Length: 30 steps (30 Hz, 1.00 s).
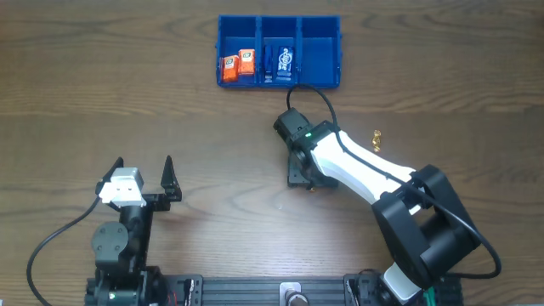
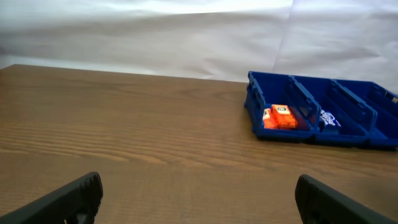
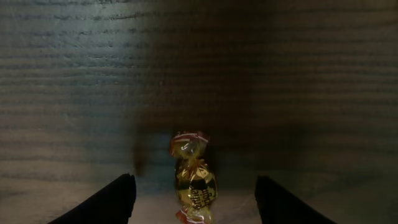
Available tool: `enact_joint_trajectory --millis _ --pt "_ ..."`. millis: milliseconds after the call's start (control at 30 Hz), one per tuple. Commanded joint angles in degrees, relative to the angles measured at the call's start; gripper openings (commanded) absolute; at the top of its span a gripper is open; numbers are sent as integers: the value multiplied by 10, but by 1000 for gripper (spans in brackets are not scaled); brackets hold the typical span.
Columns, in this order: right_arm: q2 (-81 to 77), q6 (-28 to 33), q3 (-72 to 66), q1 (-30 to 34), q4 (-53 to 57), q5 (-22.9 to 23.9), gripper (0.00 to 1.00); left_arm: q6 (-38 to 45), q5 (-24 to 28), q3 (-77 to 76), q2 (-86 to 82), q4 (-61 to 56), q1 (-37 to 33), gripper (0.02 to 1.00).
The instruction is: Sort Candies Into Trays
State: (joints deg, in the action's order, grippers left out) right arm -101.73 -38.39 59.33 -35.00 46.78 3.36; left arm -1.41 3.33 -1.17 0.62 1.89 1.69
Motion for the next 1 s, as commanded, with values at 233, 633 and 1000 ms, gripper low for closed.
enact_joint_trajectory --millis 233,633,1000 --pt "-13 -7 -5 -3 -5 -1 507 6 7 9 -3 24 -2 998" --pt "-15 -7 -20 -3 -23 -6 367 6 7 9 -3 24 -2 998" --pt "-16 -7 -20 -3 -30 -5 202 6 7 9 -3 24 -2 998"
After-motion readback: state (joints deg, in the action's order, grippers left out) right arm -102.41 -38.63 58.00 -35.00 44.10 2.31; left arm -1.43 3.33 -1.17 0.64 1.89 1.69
